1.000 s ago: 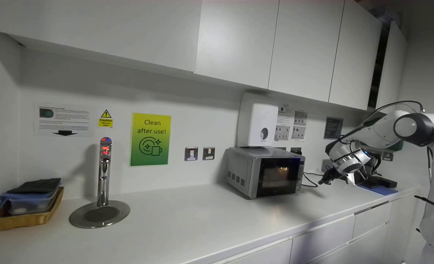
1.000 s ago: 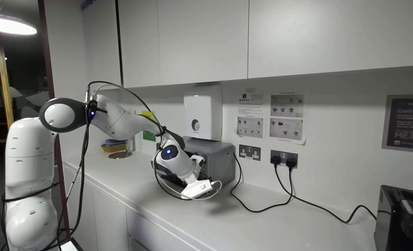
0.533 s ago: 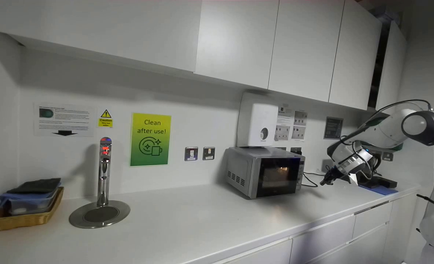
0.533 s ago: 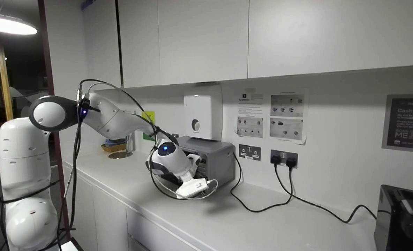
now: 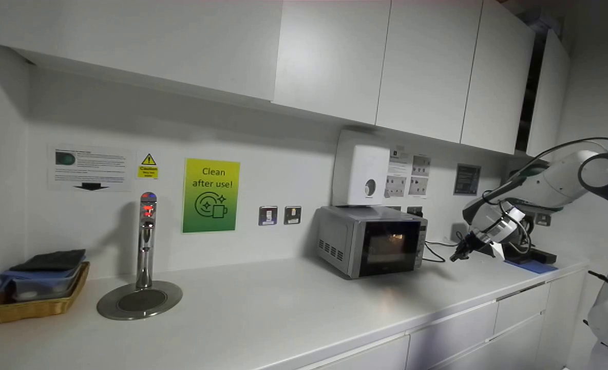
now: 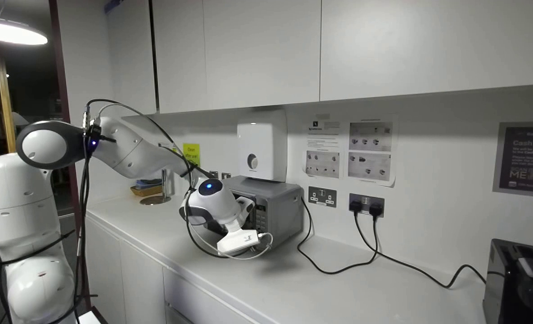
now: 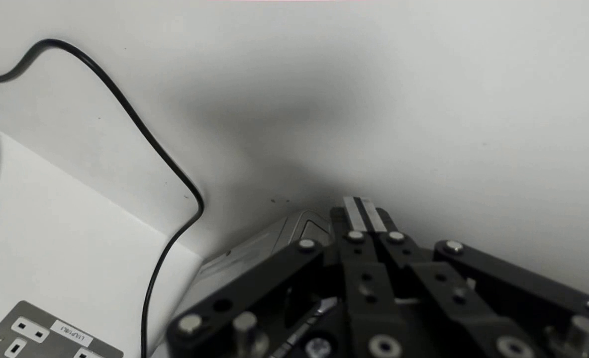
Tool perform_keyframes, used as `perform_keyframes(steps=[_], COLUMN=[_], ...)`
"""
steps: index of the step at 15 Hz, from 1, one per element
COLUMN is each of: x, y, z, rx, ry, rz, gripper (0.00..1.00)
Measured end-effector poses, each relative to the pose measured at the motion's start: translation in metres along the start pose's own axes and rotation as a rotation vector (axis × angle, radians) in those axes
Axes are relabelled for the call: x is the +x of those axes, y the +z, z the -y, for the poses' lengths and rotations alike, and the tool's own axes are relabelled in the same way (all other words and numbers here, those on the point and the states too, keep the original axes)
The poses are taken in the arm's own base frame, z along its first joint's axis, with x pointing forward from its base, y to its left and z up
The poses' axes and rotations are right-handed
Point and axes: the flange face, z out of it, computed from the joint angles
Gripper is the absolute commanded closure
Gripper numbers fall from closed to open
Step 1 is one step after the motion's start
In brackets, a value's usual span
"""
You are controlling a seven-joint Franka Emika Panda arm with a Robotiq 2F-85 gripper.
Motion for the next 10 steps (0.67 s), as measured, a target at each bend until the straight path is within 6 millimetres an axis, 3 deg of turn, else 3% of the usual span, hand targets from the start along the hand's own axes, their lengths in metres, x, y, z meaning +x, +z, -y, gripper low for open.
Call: perform_keyframes(steps=[10], x=[0.014], y=[-0.027], z=[0.027], rx=[0.055], ry=[0.116], rz=[-0.05], gripper=[1.0])
